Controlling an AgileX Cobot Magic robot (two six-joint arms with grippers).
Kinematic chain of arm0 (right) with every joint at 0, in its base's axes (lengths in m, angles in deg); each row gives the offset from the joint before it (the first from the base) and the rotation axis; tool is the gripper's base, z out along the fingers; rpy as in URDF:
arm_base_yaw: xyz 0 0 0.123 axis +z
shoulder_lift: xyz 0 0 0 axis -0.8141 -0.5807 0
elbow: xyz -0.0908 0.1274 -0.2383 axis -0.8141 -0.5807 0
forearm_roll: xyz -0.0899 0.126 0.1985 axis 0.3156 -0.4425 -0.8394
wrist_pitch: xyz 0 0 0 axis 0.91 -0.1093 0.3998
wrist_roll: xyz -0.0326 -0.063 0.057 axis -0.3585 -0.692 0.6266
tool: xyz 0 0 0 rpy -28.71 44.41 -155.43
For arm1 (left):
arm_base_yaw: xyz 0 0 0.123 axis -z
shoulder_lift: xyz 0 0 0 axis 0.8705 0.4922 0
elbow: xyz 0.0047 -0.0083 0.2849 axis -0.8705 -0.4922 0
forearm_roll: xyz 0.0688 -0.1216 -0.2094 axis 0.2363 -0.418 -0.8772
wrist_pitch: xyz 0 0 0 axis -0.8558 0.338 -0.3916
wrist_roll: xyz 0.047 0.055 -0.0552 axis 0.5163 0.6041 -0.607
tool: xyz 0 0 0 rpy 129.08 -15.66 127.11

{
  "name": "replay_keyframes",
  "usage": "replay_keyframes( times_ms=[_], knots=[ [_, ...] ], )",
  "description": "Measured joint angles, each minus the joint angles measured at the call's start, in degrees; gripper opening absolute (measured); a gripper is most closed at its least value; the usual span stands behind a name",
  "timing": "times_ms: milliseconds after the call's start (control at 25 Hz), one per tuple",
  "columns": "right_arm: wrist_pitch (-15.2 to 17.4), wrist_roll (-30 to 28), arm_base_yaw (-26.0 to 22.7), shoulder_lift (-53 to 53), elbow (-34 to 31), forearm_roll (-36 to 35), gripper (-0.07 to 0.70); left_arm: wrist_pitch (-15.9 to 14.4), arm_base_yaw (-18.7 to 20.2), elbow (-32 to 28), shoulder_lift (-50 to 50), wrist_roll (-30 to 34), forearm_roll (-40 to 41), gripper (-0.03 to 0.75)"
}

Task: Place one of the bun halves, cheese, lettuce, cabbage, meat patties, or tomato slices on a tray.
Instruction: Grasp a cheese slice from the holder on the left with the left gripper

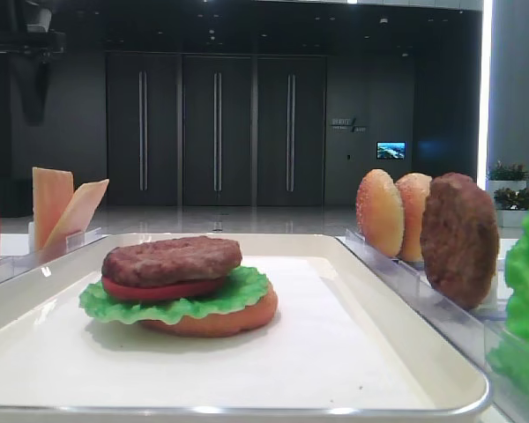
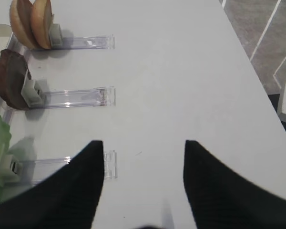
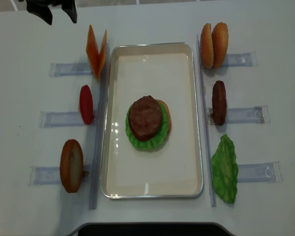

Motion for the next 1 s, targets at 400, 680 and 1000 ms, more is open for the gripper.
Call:
replay_keyframes(
  times_ms=[400, 680, 1000],
  knots=[
    [0.0, 0.0, 0.0, 0.0, 0.0, 0.0, 0.363, 0.1, 13.0, 0.1, 0.1, -12.7, 5.0, 0.579],
    [0.0, 0.0, 0.0, 0.0, 0.0, 0.0, 0.363, 0.9, 14.5, 0.2, 2.3, -16.9, 5.2, 0.579],
    [0.0, 0.0, 0.0, 0.0, 0.0, 0.0, 0.363, 4.1, 14.5, 0.2, 6.8, -18.4, 5.2, 0.571]
  ],
)
